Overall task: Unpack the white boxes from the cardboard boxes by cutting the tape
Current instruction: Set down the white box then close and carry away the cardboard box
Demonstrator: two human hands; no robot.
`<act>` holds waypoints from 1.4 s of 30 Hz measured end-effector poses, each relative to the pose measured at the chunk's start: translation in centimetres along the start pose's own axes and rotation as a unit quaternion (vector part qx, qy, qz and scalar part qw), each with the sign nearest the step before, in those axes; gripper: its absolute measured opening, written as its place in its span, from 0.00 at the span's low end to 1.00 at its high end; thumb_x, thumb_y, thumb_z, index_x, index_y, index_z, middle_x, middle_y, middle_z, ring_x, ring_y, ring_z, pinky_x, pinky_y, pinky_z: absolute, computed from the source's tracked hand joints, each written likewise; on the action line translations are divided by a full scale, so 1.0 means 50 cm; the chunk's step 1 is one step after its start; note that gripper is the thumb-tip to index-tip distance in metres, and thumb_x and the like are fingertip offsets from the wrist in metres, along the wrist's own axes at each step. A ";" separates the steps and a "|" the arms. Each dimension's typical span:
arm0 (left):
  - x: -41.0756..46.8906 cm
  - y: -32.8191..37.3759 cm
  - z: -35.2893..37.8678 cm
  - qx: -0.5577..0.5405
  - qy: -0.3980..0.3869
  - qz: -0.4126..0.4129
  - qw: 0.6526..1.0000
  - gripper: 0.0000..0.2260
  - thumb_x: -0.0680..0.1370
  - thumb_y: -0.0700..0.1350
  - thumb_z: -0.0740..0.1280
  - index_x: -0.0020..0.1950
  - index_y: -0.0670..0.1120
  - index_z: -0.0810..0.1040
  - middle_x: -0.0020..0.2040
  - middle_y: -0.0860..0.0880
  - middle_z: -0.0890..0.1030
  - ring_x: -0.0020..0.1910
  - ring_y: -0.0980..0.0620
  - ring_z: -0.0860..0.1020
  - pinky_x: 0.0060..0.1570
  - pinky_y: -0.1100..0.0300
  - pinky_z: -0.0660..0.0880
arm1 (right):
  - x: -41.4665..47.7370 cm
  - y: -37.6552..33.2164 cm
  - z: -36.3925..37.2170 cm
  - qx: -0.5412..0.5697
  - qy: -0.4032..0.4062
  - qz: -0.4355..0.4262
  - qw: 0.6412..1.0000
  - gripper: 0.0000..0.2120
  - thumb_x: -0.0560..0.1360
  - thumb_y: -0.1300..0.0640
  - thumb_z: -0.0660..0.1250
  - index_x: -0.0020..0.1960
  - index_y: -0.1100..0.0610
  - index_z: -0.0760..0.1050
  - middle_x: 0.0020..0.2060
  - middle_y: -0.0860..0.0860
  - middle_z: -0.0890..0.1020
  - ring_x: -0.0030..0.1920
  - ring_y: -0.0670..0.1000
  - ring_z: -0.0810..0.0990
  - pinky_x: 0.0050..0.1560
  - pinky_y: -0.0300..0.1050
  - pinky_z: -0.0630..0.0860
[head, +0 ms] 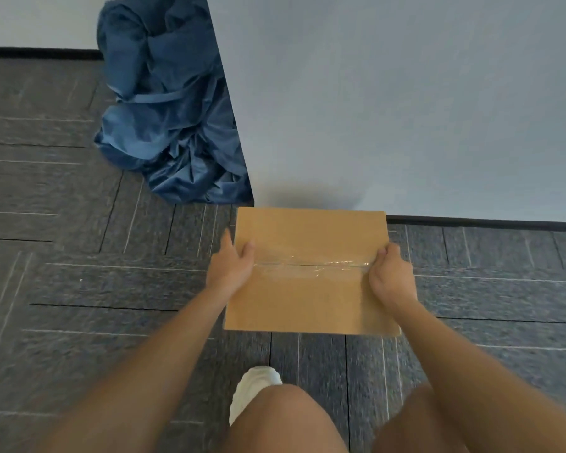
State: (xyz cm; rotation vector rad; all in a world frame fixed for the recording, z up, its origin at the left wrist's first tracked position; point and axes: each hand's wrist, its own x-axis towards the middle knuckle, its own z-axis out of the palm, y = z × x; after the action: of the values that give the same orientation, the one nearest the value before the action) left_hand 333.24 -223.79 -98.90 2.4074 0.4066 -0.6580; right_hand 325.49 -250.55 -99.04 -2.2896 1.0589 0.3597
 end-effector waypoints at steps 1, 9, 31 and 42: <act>0.017 -0.006 0.017 0.002 0.008 -0.007 1.000 0.30 0.83 0.61 0.55 0.80 0.47 0.58 0.67 0.44 0.77 0.60 0.41 0.78 0.55 0.47 0.75 | 0.011 0.005 0.014 0.003 0.004 0.002 1.000 0.16 0.84 0.48 0.46 0.62 0.56 0.64 0.45 0.58 0.75 0.47 0.62 0.77 0.48 0.58 0.76; 0.083 -0.029 0.111 0.001 0.033 0.017 0.999 0.25 0.83 0.62 0.52 0.71 0.45 0.66 0.62 0.41 0.79 0.60 0.38 0.78 0.50 0.47 0.73 | 0.082 0.038 0.077 0.018 0.014 -0.002 1.000 0.12 0.85 0.49 0.47 0.57 0.56 0.64 0.41 0.56 0.74 0.43 0.61 0.76 0.44 0.54 0.74; 0.146 0.016 0.117 0.010 0.056 0.046 0.997 0.26 0.83 0.61 0.52 0.72 0.42 0.65 0.59 0.40 0.79 0.54 0.40 0.80 0.46 0.49 0.75 | 0.156 0.009 0.080 0.042 0.044 -0.023 0.998 0.16 0.84 0.47 0.47 0.58 0.57 0.67 0.48 0.58 0.79 0.44 0.59 0.75 0.43 0.53 0.72; -0.111 0.159 -0.105 0.006 0.002 0.062 0.998 0.16 0.84 0.52 0.57 0.63 0.44 0.77 0.57 0.48 0.80 0.55 0.48 0.77 0.53 0.52 0.75 | -0.056 -0.084 -0.241 0.068 -0.073 -0.043 0.994 0.14 0.82 0.53 0.58 0.46 0.59 0.78 0.36 0.51 0.81 0.33 0.49 0.77 0.31 0.40 0.70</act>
State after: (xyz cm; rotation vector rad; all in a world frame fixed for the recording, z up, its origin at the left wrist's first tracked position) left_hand 333.91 -227.39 -88.49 2.4239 0.2525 -0.6021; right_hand 326.89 -254.06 -86.52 -2.1443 0.8809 0.4015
